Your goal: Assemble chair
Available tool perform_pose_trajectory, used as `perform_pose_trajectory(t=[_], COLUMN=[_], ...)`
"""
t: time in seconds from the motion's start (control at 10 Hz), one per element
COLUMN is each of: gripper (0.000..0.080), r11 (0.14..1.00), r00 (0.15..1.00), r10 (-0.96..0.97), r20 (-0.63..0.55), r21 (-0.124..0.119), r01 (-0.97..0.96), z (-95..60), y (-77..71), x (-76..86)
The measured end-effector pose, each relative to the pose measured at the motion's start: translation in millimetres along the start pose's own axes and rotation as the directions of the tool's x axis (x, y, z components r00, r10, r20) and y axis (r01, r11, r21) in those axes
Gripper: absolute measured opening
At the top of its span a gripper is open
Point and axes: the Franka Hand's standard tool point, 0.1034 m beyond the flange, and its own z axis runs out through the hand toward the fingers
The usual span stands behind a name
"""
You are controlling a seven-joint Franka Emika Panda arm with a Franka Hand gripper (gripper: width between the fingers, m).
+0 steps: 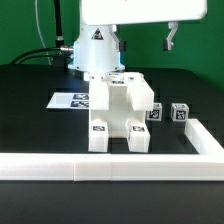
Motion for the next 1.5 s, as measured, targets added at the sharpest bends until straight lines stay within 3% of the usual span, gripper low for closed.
perform_pose_trajectory(t=[0.2, 0.5, 0.8, 0.9, 1.1, 1.5], gripper=[0.0648, 0.0648, 0.0648, 0.0648, 0.0648, 0.0648], r11=[1.0, 0.999, 1.0, 0.996, 0.987, 0.987], r00=[1.0, 0.999, 1.0, 0.996, 0.988, 0.987], r10=[0.013, 0.043, 0.013, -0.09, -0.156, -0.16], r20=[0.007, -0.01, -0.007, -0.006, 0.01, 0.001], r21=[-0.009, -0.003, -0.004, -0.02, -0.021, -0.018], r01=[-0.013, -0.043, -0.013, 0.09, 0.156, 0.16], z=[12.5, 32.2, 33.2, 37.6, 48.0, 51.0], y=[-29.5, -64.8, -64.7, -68.6, -79.0, -79.7], x=[-29.4, -57.3, -57.9, -63.3, -75.7, -76.9])
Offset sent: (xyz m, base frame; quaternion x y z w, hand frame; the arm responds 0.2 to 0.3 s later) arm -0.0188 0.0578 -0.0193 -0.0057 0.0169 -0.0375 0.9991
